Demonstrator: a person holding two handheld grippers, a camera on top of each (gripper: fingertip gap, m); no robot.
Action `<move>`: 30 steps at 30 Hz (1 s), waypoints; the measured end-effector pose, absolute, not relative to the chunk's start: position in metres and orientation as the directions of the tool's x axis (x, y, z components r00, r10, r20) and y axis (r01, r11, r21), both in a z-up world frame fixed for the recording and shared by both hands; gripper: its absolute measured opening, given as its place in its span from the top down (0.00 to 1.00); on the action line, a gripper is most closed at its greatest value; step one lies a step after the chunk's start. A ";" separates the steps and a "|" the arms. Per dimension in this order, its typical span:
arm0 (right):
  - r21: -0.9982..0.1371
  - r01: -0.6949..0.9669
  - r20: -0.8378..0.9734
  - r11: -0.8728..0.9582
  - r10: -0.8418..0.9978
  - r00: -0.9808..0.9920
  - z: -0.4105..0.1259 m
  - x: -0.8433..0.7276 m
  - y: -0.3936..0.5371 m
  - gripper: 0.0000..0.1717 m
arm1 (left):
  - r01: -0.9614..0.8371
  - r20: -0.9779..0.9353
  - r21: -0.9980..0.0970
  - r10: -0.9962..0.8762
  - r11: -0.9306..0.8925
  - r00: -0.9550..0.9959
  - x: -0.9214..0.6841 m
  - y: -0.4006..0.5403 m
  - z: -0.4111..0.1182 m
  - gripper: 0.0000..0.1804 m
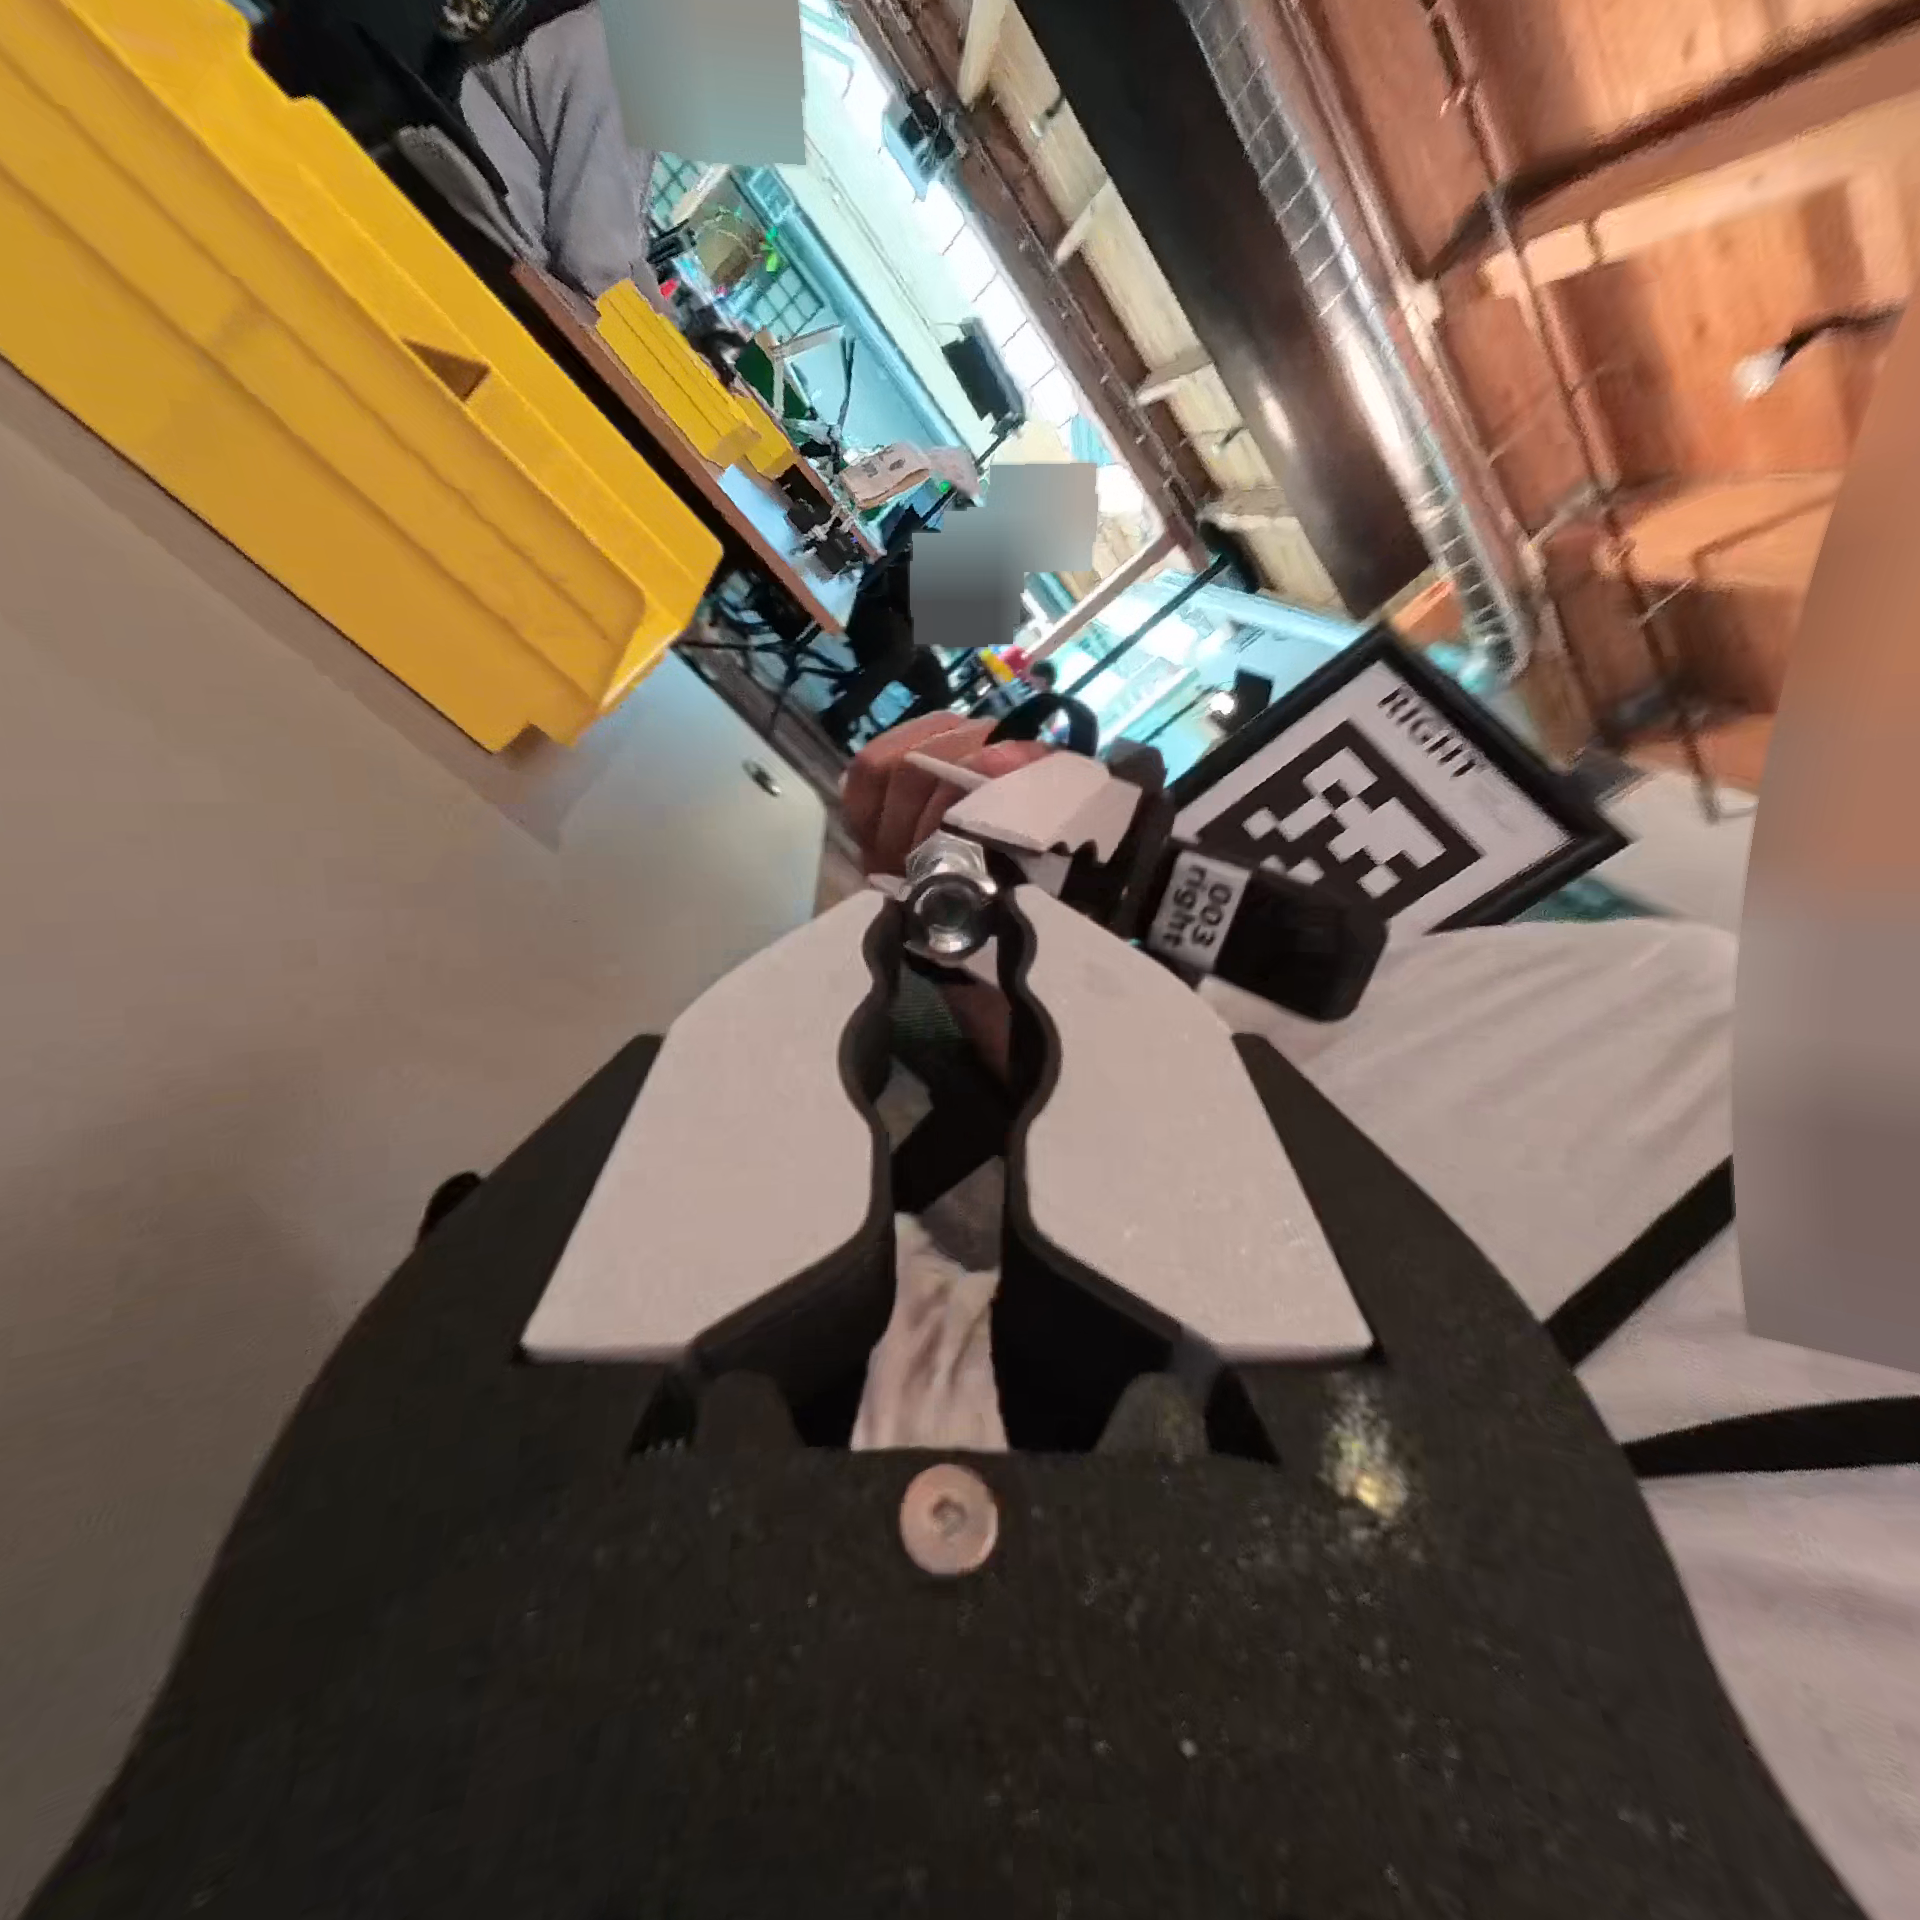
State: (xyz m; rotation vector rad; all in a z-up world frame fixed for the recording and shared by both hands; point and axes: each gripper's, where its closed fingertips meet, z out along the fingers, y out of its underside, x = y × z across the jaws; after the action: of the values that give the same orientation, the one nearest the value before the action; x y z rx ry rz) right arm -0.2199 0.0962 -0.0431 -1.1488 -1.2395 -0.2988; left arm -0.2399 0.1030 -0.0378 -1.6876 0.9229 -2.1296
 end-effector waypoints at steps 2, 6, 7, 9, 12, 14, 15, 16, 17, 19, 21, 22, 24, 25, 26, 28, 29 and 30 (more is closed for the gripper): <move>-0.649 0.652 0.746 0.392 0.495 0.446 -0.046 -0.218 0.098 0.90 | -0.174 0.647 -0.762 -0.728 -0.624 -0.227 -0.240 0.105 -0.041 0.79; -0.861 0.474 0.449 0.184 0.714 0.537 -0.069 -0.218 0.104 0.90 | -0.183 0.301 -0.945 -0.942 -0.273 -0.148 -0.247 0.110 -0.044 0.70; -0.898 0.423 0.355 0.119 0.763 0.539 -0.075 -0.220 0.103 0.90 | -0.225 0.187 -0.962 -0.974 -0.155 -0.127 -0.249 0.112 -0.051 0.69; -0.952 0.306 0.151 -0.023 0.834 0.530 -0.084 -0.223 0.102 0.90 | -0.302 -0.051 -0.950 -0.995 0.076 -0.088 -0.252 0.116 -0.066 0.64; -0.956 0.127 -0.181 -0.264 0.874 0.452 -0.088 -0.227 0.099 0.90 | -0.360 -0.304 -0.872 -0.944 0.331 -0.130 -0.256 0.111 -0.084 0.65; -0.912 0.011 -0.380 -0.411 0.853 0.358 -0.084 -0.228 0.096 0.90 | -0.356 -0.406 -0.825 -0.899 0.438 -0.165 -0.257 0.103 -0.087 0.68; -0.885 -0.031 -0.451 -0.465 0.837 0.310 -0.080 -0.228 0.095 0.90 | -0.339 -0.440 -0.814 -0.881 0.472 -0.173 -0.257 0.099 -0.086 0.69; -0.861 -0.068 -0.502 -0.504 0.821 0.273 -0.077 -0.228 0.094 0.90 | -0.318 -0.464 -0.808 -0.868 0.497 -0.178 -0.257 0.096 -0.083 0.70; -0.827 -0.085 -0.559 -0.555 0.800 0.217 -0.075 -0.229 0.091 0.90 | -0.295 -0.483 -0.805 -0.857 0.516 -0.181 -0.256 0.092 -0.080 0.72; -0.776 -0.101 -0.631 -0.623 0.766 0.126 -0.072 -0.232 0.084 0.91 | -0.256 -0.513 -0.800 -0.840 0.543 -0.178 -0.255 0.088 -0.075 0.75; -0.735 -0.095 -0.678 -0.672 0.732 0.068 -0.072 -0.235 0.080 0.91 | -0.240 -0.542 -0.789 -0.825 0.566 -0.160 -0.254 0.088 -0.072 0.77; -0.722 -0.095 -0.691 -0.685 0.721 0.053 -0.073 -0.236 0.078 0.90 | -0.233 -0.547 -0.788 -0.822 0.570 -0.160 -0.254 0.087 -0.072 0.78; -0.700 -0.080 -0.713 -0.710 0.701 0.021 -0.074 -0.238 0.075 0.90 | -0.226 -0.533 -0.795 -0.826 0.563 -0.184 -0.254 0.082 -0.072 0.79; -0.697 -0.078 -0.716 -0.713 0.699 0.009 -0.074 -0.239 0.073 0.90 | -0.230 -0.518 -0.799 -0.830 0.555 -0.206 -0.255 0.079 -0.074 0.82; -0.696 -0.069 -0.717 -0.715 0.697 0.002 -0.074 -0.239 0.072 0.90 | -0.235 -0.510 -0.800 -0.831 0.553 -0.220 -0.255 0.076 -0.075 0.83; -0.702 -0.058 -0.711 -0.710 0.703 -0.002 -0.074 -0.240 0.070 0.90 | -0.240 -0.502 -0.798 -0.831 0.552 -0.241 -0.255 0.074 -0.077 0.90; -0.704 -0.054 -0.709 -0.708 0.705 -0.001 -0.074 -0.241 0.069 0.90 | -0.242 -0.482 -0.808 -0.839 0.537 -0.252 -0.256 0.073 -0.078 0.90; -0.712 -0.054 -0.701 -0.700 0.713 0.004 -0.074 -0.241 0.069 0.90 | -0.247 -0.447 -0.825 -0.855 0.508 -0.264 -0.257 0.072 -0.078 0.90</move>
State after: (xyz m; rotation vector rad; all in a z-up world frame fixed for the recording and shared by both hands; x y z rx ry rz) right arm -0.2413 0.0690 -0.0743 -1.7223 -0.6799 1.7541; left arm -0.2565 0.0720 -0.0776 -0.9265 1.7799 -0.7838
